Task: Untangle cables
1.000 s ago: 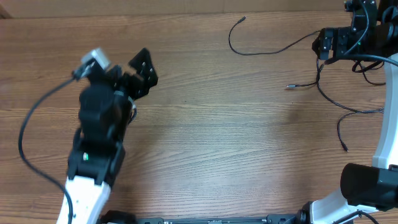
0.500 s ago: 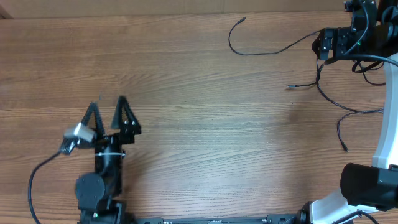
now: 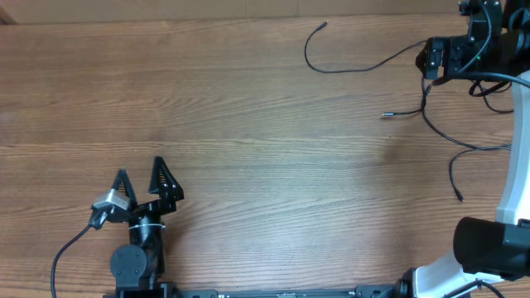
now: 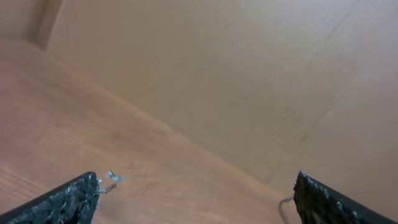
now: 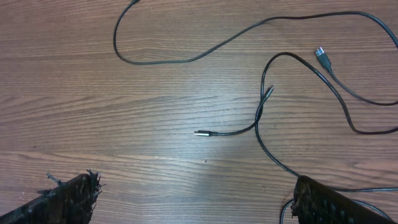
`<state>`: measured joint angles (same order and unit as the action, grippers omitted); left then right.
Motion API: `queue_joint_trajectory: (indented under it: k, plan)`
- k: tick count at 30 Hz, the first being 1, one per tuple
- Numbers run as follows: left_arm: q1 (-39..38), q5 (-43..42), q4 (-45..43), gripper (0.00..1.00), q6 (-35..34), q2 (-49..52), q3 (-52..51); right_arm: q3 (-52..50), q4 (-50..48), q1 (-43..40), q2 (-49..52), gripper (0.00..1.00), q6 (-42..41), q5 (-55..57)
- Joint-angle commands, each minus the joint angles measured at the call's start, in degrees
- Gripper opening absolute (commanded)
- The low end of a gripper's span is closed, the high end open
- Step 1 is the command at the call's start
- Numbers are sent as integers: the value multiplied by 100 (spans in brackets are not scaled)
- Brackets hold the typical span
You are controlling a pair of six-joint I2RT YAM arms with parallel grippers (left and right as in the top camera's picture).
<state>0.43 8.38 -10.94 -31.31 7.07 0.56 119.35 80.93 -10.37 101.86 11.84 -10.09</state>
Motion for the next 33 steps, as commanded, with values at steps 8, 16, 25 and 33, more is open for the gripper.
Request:
queue_joint_trajectory:
  k: [8,16,25,33]
  plan:
    - [31,-284,1497,100,293,-684,-24,63,-24,4,-7,100,0,-9]
    - [31,-798,1543,100,306,-680,-24,63,-24,4,-7,100,0,-9]
    - [28,-831,1541,99,1576,-684,-24,63,-24,4,-7,100,0,-9]
    - [28,-890,1547,100,2105,-684,-24,63,-24,4,-7,100,0,-9]
